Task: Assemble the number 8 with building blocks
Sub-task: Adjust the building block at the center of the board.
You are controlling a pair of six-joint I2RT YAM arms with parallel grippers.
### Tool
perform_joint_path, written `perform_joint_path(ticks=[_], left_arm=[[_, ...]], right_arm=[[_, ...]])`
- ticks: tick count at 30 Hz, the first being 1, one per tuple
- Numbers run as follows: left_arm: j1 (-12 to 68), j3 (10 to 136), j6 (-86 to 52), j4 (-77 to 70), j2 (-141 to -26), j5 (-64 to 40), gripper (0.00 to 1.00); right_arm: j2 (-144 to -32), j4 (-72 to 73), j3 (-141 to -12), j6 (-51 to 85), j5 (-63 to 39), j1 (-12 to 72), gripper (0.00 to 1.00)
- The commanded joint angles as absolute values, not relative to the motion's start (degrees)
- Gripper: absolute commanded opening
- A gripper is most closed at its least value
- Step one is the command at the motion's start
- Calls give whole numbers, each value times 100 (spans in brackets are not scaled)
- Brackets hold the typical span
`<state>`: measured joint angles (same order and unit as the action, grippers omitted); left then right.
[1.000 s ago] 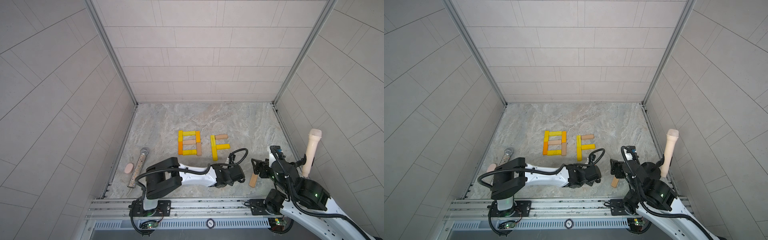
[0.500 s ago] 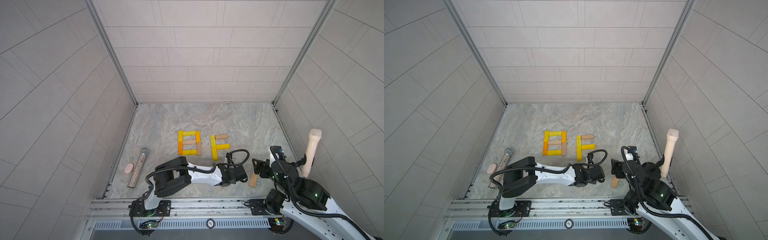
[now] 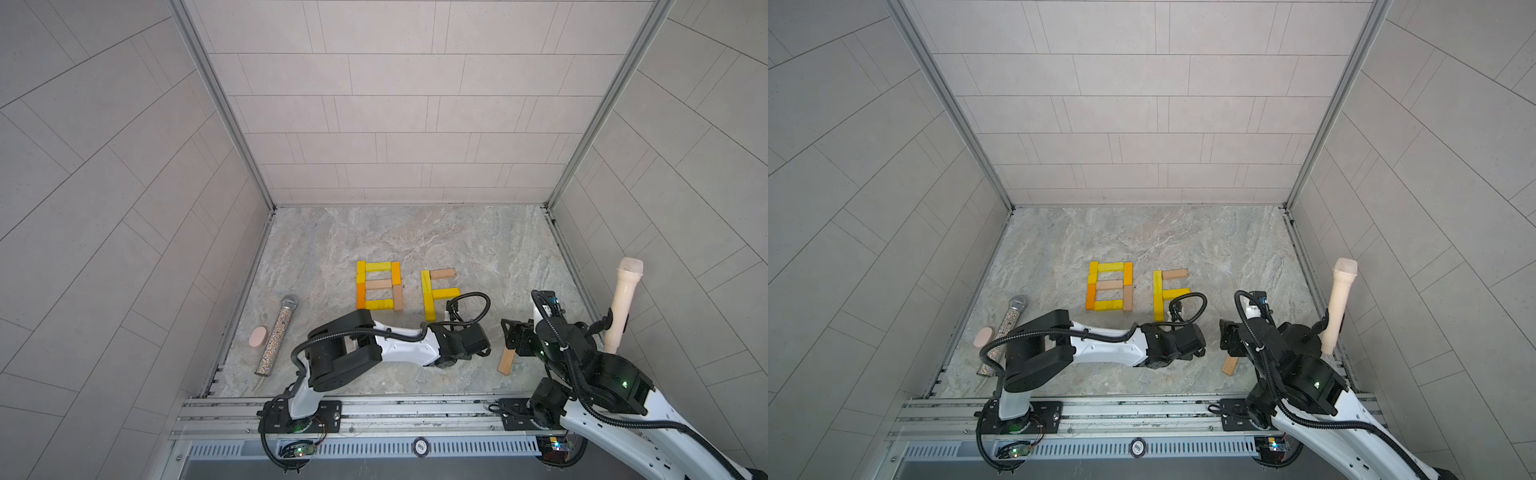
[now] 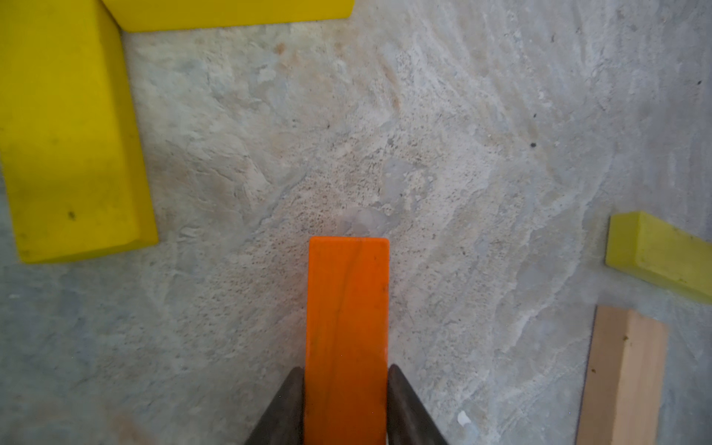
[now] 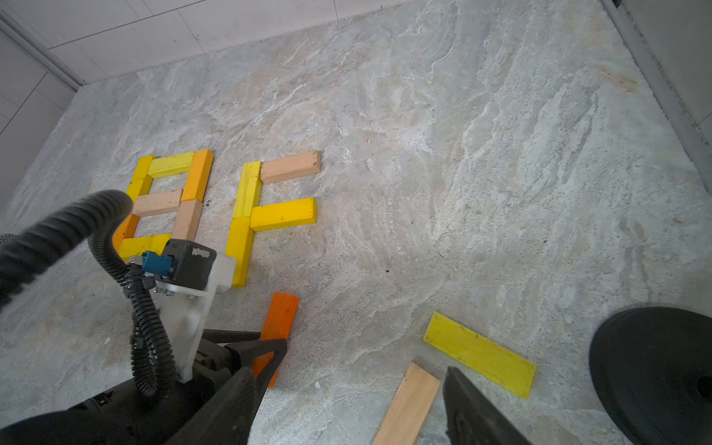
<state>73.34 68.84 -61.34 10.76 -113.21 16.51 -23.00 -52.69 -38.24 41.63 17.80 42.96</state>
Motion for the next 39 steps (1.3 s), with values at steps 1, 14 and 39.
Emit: perform_joint_path(ticks=[1,14,39], left_arm=[[7304,6577,-6165,559,-10887,1762,43],[7328,5183,-4964,-941,-9369,1686,65],[7260,2426,-5299,1026,-4409,2996,100]], right_arm=[[-2317,-5238,-3867,4110,1759,4284,78],[-2768,-4911,-3797,3904,1149,4282,76],[-4403,-3744,-3130,4750,487,4701,63]])
